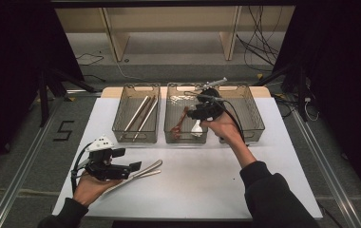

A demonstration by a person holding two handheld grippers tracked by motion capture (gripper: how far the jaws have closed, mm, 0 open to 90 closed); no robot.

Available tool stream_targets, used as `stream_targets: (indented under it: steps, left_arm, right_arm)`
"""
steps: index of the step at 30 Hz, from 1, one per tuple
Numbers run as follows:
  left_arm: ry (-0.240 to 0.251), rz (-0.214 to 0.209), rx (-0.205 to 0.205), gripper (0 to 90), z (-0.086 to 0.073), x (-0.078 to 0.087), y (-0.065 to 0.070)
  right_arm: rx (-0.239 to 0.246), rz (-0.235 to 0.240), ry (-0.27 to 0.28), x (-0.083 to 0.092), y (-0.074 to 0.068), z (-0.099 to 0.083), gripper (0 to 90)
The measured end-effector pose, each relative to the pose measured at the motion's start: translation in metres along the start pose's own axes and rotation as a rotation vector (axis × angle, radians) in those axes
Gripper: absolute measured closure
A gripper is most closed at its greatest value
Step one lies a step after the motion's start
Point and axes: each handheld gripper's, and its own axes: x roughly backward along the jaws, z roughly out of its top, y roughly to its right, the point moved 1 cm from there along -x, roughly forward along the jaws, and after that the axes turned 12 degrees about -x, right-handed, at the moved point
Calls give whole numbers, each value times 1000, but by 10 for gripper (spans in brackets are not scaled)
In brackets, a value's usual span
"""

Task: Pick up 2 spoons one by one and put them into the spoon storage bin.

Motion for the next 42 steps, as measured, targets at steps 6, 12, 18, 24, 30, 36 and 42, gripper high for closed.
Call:
stream_targets:
  steps: [6, 12, 18, 24, 30, 36, 42]
  left_arm:
    - [-53, -7, 0, 159, 0, -5, -5]
    - [-157, 19, -15, 159, -2, -12, -9]
    - [-255, 7, -50, 160, -2, -21, -8]
    - [-326, 7, -75, 163, -5, -27, -11]
    - [-364, -4, -90, 167, -7, -31, -14]
    - [-401, -19, -107, 167, -8, -35, -14]
    - [-447, -23, -130, 171, -10, -39, -12]
  right_arm:
    - [4, 45, 1, 12, -5, -22, 412]
    - [28, 81, -11, 27, -4, -50, 382]
    - [26, 99, -7, 38, -1, -74, 366]
    - [25, 116, -3, 45, 0, -94, 355]
    - [25, 123, 3, 50, 2, -108, 342]
    - [21, 125, 8, 54, 4, -116, 331]
    - [15, 128, 12, 59, 6, -123, 322]
